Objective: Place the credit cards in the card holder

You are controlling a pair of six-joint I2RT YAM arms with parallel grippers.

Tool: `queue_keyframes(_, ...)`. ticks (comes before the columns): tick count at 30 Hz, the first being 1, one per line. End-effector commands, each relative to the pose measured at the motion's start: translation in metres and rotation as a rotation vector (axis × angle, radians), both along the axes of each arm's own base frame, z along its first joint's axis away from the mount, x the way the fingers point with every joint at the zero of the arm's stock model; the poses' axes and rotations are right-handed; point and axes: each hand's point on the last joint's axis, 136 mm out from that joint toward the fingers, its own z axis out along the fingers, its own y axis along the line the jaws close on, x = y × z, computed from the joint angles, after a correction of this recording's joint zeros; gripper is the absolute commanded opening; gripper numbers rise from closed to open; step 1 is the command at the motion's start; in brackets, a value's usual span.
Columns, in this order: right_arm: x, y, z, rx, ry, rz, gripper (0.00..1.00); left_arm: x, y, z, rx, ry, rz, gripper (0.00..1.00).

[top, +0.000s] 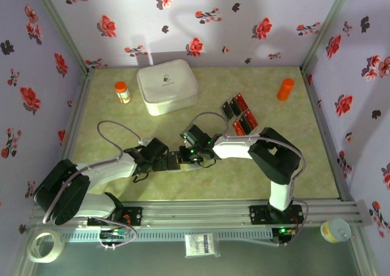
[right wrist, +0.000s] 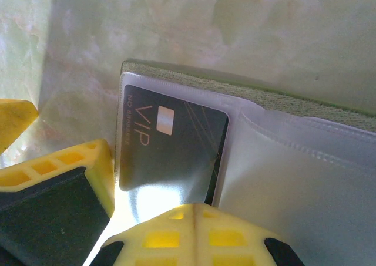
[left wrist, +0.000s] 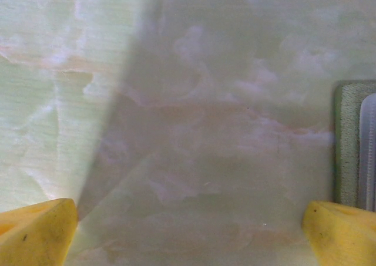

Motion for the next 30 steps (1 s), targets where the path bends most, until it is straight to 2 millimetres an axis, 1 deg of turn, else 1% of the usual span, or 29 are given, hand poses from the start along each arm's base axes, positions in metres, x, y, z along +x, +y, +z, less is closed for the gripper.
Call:
queue_keyframes(1, -0.002, 0.001, 0.009, -0.009, -0.022, 0.008, 0.02, 0.0, 0.001, -0.005, 0.005, 0.013, 0.0, 1.0)
queue_keyframes(8, 0.003, -0.012, 0.027, -0.022, -0.073, -0.001, 0.02, -0.001, 0.001, -0.002, -0.005, 0.006, 0.001, 1.0)
queue_keyframes(13, 0.008, -0.024, 0.029, -0.037, -0.086, -0.02, 0.02, 0.0, 0.002, 0.005, -0.006, -0.004, -0.003, 1.0)
queue_keyframes(16, 0.013, -0.034, 0.032, -0.034, -0.09, -0.042, 0.02, 0.001, 0.005, 0.013, 0.003, -0.016, -0.001, 1.0)
queue_keyframes(19, 0.019, -0.045, 0.035, -0.035, -0.099, -0.064, 0.02, 0.003, 0.008, 0.023, 0.0, -0.032, 0.002, 1.0)
queue_keyframes(23, 0.026, -0.063, 0.038, -0.049, -0.109, -0.093, 0.02, 0.008, 0.009, 0.043, -0.017, -0.066, 0.001, 1.0)
queue_keyframes(27, 0.032, -0.079, 0.039, -0.065, -0.119, -0.116, 0.02, 0.013, 0.004, 0.063, -0.047, -0.097, -0.01, 1.0)
queue_keyframes(30, 0.033, -0.087, 0.039, -0.084, -0.123, -0.119, 0.02, 0.017, -0.006, 0.076, -0.094, -0.112, -0.02, 1.0)
